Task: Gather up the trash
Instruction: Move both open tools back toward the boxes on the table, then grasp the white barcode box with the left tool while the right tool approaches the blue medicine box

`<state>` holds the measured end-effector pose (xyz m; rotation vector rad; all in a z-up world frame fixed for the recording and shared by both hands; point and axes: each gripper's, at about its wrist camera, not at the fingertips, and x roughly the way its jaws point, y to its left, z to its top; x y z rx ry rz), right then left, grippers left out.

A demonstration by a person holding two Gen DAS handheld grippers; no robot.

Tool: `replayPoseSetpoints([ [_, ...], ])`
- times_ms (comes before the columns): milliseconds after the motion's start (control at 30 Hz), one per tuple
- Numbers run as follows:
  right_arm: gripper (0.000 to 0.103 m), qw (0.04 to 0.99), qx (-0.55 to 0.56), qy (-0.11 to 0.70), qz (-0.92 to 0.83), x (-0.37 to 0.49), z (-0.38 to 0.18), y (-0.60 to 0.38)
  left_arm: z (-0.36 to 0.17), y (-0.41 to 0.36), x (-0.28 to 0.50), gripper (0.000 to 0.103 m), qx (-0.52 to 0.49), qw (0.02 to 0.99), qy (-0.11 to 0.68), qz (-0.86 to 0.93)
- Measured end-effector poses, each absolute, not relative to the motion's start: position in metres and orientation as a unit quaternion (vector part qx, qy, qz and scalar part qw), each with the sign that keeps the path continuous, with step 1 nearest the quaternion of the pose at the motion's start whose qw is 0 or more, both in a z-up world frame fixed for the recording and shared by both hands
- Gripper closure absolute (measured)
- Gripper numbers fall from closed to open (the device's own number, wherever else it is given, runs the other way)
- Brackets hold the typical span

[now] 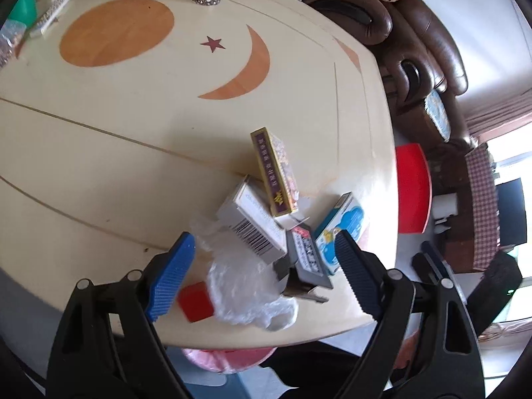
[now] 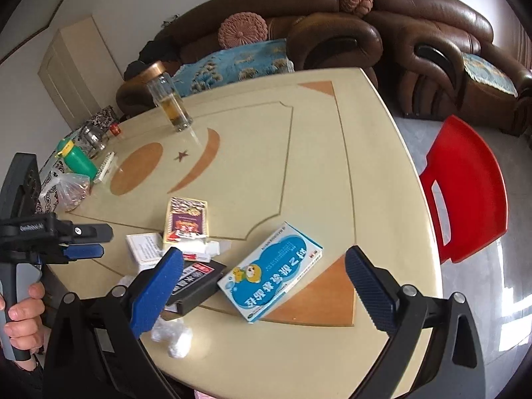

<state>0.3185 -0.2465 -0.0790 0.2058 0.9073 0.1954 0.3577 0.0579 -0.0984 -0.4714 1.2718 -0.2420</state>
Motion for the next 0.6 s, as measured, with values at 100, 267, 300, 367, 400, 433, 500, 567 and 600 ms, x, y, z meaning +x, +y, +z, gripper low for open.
replayPoseSetpoints([
  [100,0.008,0.885,0.105,0.444,0.091,0.322,-0.089,-0.251,-0.104,0.061,0.361,0.019,-0.244,0.768,0.581,-0.116],
  [267,0.008,0.876,0.115,0.459,0.088,0.33,-0.108,-0.256,-0.117,0.061,0.368,0.022,-0.276,0.754,0.583,-0.121],
  [300,0.008,0.874,0.118,0.463,0.086,0.332,-0.112,-0.257,-0.119,0.06,0.37,0.022,-0.277,0.752,0.586,-0.12],
  [367,0.008,0.87,0.125,0.47,0.083,0.336,-0.119,-0.259,-0.123,0.058,0.371,0.022,-0.279,0.75,0.587,-0.119],
  [400,0.008,0.868,0.13,0.472,0.081,0.339,-0.123,-0.26,-0.125,0.056,0.372,0.023,-0.279,0.75,0.588,-0.12],
  [433,0.008,0.866,0.135,0.474,0.079,0.341,-0.125,-0.26,-0.126,0.055,0.373,0.024,-0.277,0.75,0.589,-0.12],
  [500,0.008,0.863,0.143,0.478,0.078,0.346,-0.13,-0.259,-0.13,0.057,0.374,0.026,-0.283,0.747,0.59,-0.117],
  [567,0.008,0.859,0.148,0.484,0.075,0.352,-0.135,-0.257,-0.133,0.059,0.376,0.029,-0.29,0.743,0.592,-0.117],
  [600,0.008,0.856,0.151,0.488,0.072,0.355,-0.137,-0.255,-0.135,0.06,0.376,0.029,-0.292,0.742,0.592,-0.117],
])
